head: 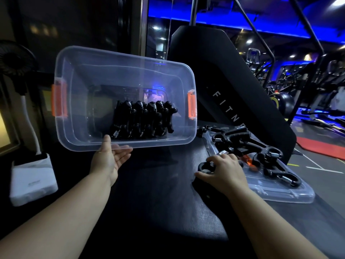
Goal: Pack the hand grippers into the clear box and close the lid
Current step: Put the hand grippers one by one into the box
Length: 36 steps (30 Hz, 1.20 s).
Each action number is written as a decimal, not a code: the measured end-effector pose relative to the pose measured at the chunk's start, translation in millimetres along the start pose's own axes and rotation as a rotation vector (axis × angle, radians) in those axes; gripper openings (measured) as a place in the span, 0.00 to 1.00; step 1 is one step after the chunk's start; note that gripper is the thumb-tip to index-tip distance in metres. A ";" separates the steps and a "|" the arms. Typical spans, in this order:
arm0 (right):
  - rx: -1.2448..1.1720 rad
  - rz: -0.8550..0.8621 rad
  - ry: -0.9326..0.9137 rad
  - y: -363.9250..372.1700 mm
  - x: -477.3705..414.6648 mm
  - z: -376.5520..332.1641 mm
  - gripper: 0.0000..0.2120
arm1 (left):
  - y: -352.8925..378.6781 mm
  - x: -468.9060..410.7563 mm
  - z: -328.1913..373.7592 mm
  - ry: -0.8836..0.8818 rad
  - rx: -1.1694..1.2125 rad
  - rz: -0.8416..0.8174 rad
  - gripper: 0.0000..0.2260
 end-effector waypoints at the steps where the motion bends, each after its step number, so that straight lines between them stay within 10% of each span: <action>1: 0.013 -0.007 -0.040 1.6 3.6 -6.1 0.30 | 0.2 -0.2 -0.1 -0.002 0.001 -0.001 0.18; 9: -0.034 -0.011 -0.078 1.7 6.8 -11.0 0.29 | 0.9 0.9 1.1 0.002 0.001 -0.002 0.18; 13: -0.083 0.143 0.189 -13.5 -3.1 18.2 0.29 | 1.2 2.0 2.3 0.002 -0.001 0.009 0.18; 18: -0.026 -0.072 0.451 5.8 -8.4 48.1 0.39 | 0.4 2.6 2.7 0.001 0.002 0.005 0.18; 36: -0.601 0.156 0.127 -22.1 -1.1 12.3 0.45 | 1.6 3.3 3.6 -0.015 0.012 -0.005 0.18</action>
Point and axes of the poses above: each hand's wrist, its own x-axis away from the middle knuckle, its own y-axis out of the palm, z = x × y, the point moved 7 cm from there along -x, towards the middle knuckle, and after that the axes turned 12 degrees about y, right-handed, at the moved point
